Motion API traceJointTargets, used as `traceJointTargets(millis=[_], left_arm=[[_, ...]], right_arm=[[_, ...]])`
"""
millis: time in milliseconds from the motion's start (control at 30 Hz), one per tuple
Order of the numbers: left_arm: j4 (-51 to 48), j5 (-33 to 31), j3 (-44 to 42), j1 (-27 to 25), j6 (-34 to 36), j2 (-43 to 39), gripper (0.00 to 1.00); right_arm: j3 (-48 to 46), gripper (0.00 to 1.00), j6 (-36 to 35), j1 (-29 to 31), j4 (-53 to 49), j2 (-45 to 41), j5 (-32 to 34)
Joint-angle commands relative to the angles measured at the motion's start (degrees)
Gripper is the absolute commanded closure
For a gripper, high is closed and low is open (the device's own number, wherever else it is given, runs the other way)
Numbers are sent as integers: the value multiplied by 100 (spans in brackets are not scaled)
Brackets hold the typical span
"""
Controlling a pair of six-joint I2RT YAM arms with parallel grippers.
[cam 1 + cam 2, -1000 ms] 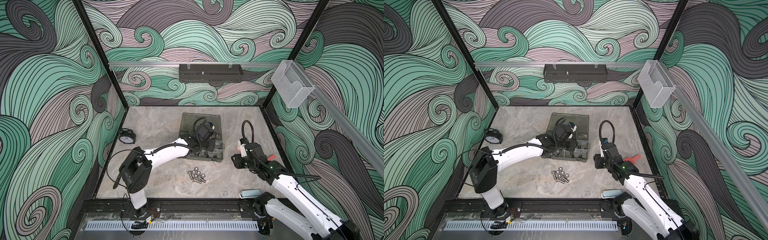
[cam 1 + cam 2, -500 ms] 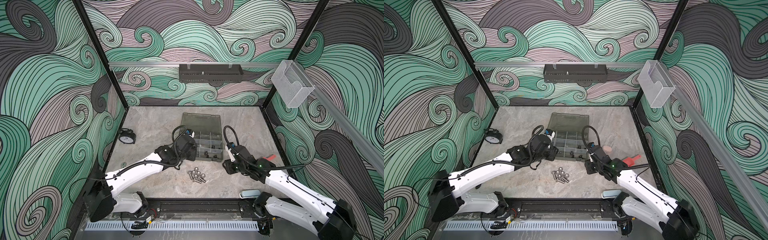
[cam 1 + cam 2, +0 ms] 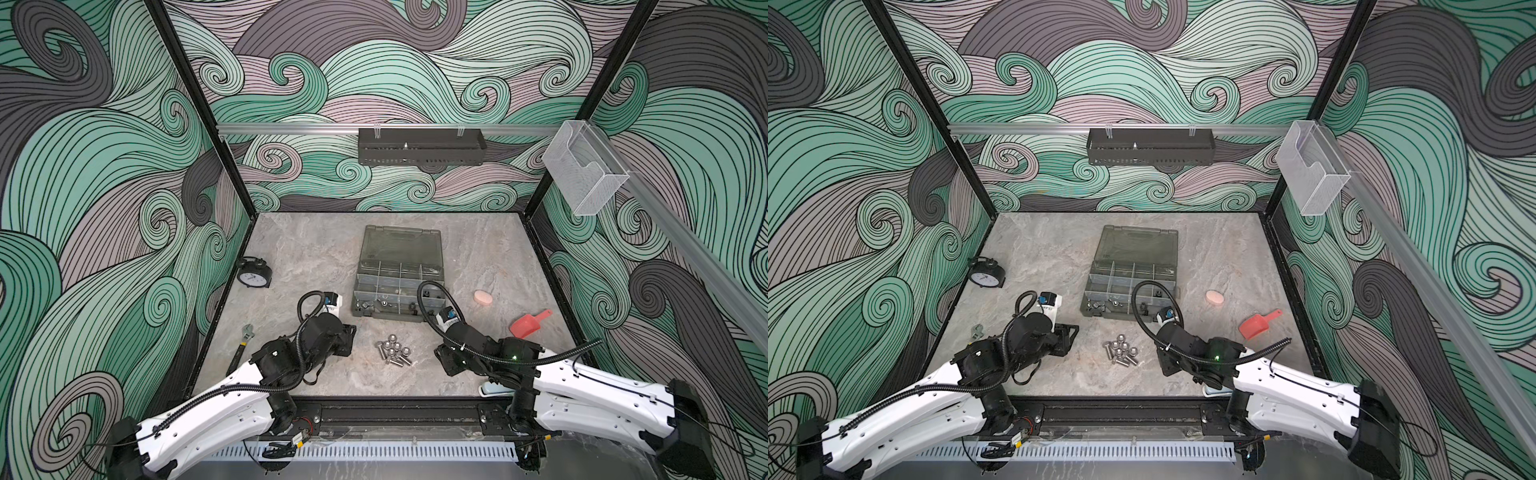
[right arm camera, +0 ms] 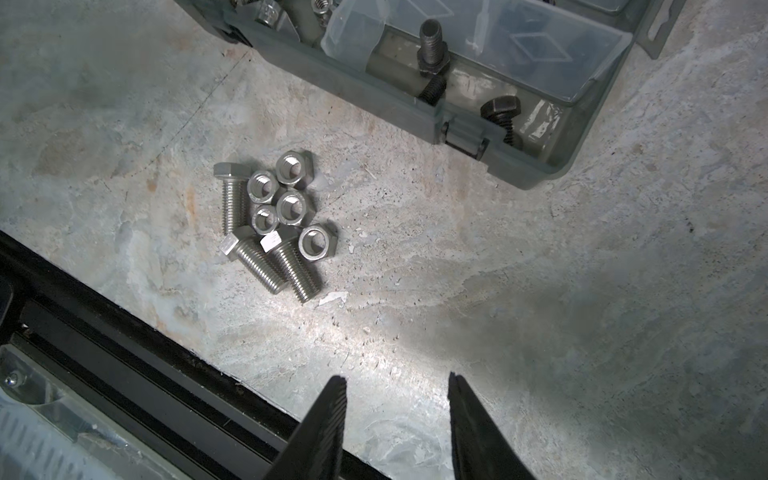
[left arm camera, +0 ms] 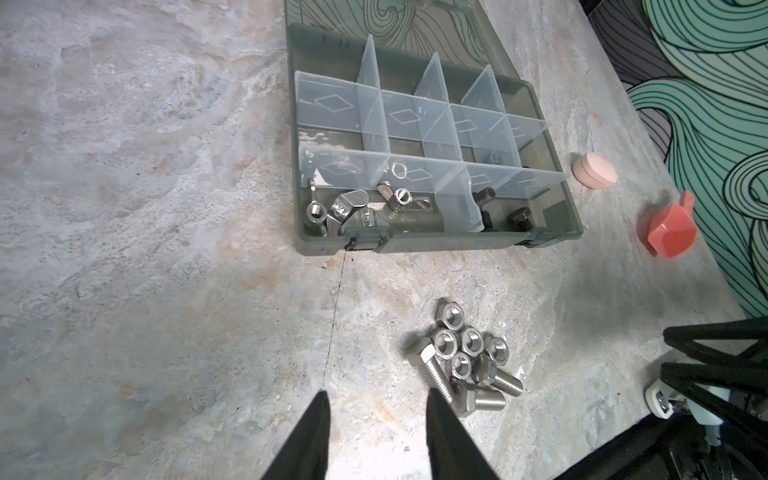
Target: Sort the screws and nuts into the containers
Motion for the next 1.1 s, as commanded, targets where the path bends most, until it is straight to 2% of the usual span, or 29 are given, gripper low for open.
traceJointTargets(millis=[0,100,233,400,567,733,867,1067], left_arm=[[-181,-168,-168,16,-296,-444,59],[-169,-45,-291,22,-240,-591,58],[-136,-7,-348,15,-232,-312,57],[-10,37,-279,18,-315,-57,57],[113,-1,-350,20,-275,-45,57],[-36,-12,-260,21,-497,-118,57],[224,-97,-332,18,-499,-116,57],[77,14,-42,14,-640,263,57]], right_arm=[[-37,58,255,303,-57,95,315],[-42,58,240,492,82,304,313],[5,58,120,646,282,726,227],[159,57,-11,711,596,1247,-9],[285,57,-162,711,1123,1829,-181],[660,56,-405,706,1235,2493,-492],[642,56,-478,702,1489,2657,-490],[385,55,-574,594,1908,2740,-553]])
